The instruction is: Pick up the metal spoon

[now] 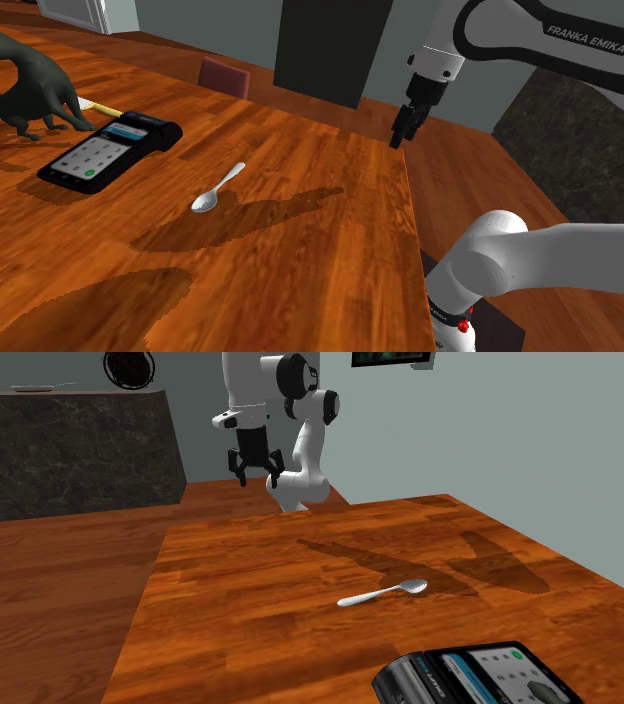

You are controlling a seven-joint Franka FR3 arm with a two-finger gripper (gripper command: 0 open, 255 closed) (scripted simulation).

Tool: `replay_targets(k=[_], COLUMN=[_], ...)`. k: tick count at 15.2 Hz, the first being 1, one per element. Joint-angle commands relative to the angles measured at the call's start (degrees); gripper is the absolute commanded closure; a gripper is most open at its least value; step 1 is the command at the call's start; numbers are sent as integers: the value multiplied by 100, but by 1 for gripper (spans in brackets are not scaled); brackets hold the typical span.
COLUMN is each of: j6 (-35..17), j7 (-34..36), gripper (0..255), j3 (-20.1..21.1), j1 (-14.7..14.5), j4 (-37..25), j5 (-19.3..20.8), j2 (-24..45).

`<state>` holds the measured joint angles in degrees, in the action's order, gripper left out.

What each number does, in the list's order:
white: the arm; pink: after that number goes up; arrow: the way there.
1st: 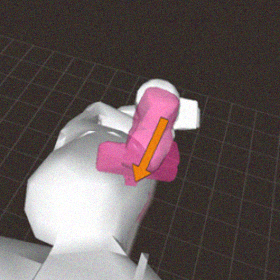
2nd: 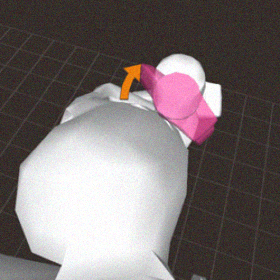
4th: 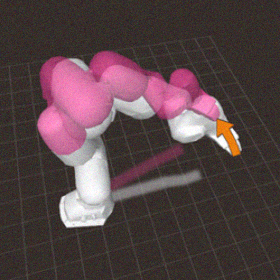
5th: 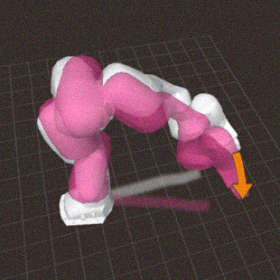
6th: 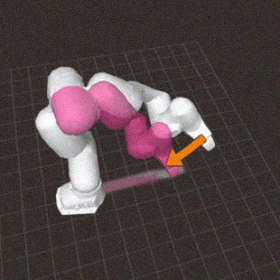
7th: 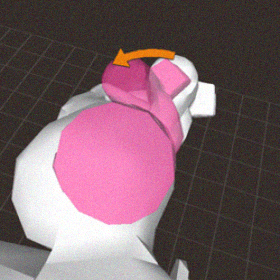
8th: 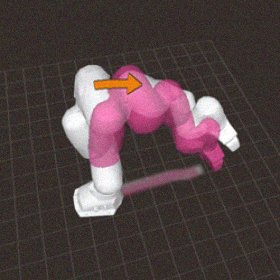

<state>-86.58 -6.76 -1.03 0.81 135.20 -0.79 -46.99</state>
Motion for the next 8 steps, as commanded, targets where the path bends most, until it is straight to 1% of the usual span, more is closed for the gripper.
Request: replay_targets(k=[1,8], j6=[0,-378], j7=[0,1894], gripper=[0,0], j3=[0,1008], j1=[0,43], j4=[0,209], j5=[0,-979], j2=[0,103])
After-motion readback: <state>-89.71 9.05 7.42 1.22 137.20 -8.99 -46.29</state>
